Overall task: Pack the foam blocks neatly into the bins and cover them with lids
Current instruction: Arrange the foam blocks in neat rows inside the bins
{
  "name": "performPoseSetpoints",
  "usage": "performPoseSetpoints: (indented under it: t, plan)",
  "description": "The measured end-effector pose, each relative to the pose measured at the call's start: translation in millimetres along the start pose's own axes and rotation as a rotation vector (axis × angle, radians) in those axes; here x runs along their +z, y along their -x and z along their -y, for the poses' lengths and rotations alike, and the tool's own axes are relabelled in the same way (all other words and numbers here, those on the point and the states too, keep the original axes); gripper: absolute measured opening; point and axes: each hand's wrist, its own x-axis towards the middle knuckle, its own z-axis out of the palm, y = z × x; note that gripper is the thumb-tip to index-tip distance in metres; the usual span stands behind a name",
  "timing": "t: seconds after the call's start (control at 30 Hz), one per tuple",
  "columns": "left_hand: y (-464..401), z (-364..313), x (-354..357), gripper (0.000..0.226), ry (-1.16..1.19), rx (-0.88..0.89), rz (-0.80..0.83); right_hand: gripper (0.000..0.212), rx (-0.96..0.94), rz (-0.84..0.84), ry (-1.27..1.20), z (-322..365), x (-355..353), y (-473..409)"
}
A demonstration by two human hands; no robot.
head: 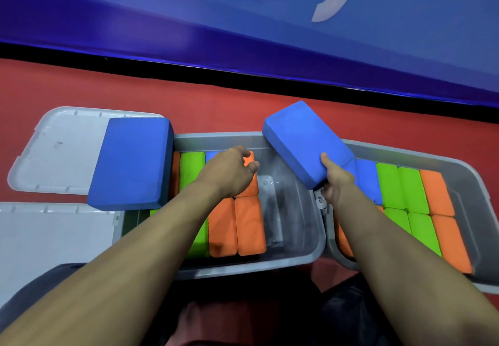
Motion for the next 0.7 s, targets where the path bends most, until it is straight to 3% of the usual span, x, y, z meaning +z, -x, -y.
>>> performPoseSetpoints:
  t: [0.07,0.13,0.27,0.37,0.47,0.57,0.7]
  plan:
    - [-2,-2,0,0.048,-0.003,0.003,-0.002,0.097,0.020,0.052,-0.053,9,1,22]
    - [-3,-6,0,0.048,-0.007,0.003,-0.008,0.079,-0.003,0.061,-0.088,21,3,47]
    - [-6,-17,4,0.045,0.134,0.037,-0.030,0.098,-0.154,0.048,-0.181,45,15,86]
    - [-10,-35,10,0.043,0.564,0.039,-0.026,0.109,-0.481,0.048,0.169,57,24,118]
    - [-12,-54,20,0.029,0.813,-0.008,0.034,0.095,-0.739,0.125,0.470,56,29,146]
    - [-15,-61,30,0.024,0.893,-0.055,0.045,0.073,-0.713,0.216,0.446,46,29,155]
    - [-21,-57,41,0.043,0.848,-0.031,-0.038,0.045,-0.620,0.270,0.314,45,28,146]
